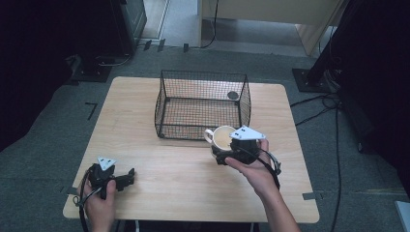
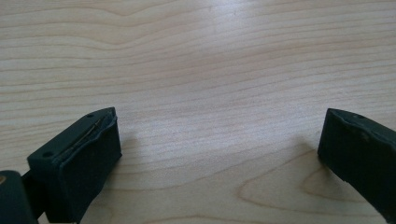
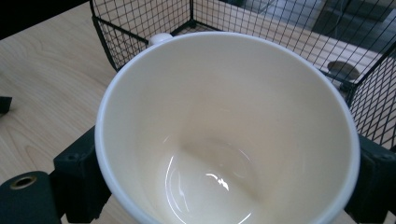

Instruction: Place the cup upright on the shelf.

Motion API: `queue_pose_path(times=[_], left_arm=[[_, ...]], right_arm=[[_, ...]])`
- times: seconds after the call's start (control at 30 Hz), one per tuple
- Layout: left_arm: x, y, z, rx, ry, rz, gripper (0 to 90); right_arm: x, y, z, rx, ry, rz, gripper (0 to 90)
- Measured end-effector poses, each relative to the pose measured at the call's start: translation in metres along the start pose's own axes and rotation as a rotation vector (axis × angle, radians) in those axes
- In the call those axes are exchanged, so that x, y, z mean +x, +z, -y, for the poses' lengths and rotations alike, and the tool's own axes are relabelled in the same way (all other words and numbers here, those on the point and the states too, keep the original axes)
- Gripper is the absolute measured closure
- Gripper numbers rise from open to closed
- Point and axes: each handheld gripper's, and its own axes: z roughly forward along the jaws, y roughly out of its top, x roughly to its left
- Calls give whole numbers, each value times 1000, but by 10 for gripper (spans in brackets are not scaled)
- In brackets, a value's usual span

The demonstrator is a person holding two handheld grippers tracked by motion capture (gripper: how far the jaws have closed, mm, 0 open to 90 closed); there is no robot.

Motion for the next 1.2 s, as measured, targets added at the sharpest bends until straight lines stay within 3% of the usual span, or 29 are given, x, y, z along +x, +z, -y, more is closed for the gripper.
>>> queue_pose_path(times=[0.43,1.2], left_arm=[[0,0,0,0,-3,0,0],[0,0,0,-1,-3,-1,0]], right_arm=[[-4,6,-43,-38,-8,-4,86],[-14,28,-94,-58,2,30,86]])
